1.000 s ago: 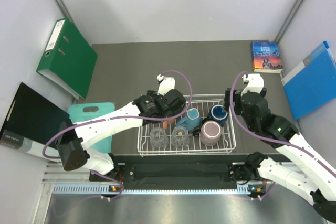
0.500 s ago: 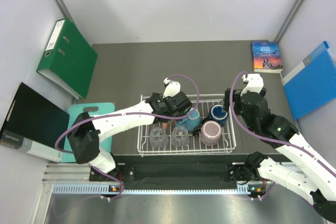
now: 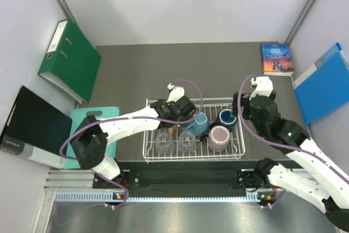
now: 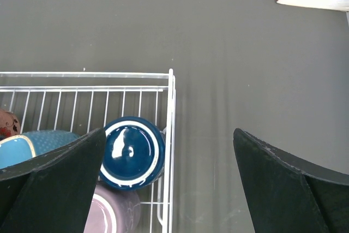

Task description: Unload the cups from the dish rack

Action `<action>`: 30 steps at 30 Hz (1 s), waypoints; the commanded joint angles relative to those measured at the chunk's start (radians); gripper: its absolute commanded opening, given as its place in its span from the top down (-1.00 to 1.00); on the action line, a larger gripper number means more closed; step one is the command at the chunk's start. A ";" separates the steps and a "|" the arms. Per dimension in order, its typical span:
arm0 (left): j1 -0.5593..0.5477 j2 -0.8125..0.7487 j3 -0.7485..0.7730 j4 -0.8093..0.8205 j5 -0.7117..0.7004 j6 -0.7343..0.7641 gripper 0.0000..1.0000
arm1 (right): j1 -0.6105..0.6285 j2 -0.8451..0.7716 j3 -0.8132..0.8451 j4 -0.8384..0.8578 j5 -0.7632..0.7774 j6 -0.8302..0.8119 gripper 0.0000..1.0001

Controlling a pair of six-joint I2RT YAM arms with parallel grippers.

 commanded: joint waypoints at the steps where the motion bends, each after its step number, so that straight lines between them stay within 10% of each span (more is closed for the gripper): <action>1: 0.002 -0.024 -0.033 0.105 0.045 0.018 -0.74 | 0.015 0.013 0.023 0.014 0.000 -0.023 -0.99; 9: 0.004 -0.064 -0.070 0.144 0.057 0.029 0.01 | 0.015 0.029 0.020 0.030 -0.004 -0.028 -0.99; 13: 0.004 -0.089 -0.074 0.129 0.036 0.025 1.00 | 0.015 0.032 0.017 0.037 -0.005 -0.026 -0.99; 30: 0.002 -0.264 0.223 0.026 -0.046 0.162 1.00 | 0.015 0.061 0.080 0.074 0.039 0.035 -0.99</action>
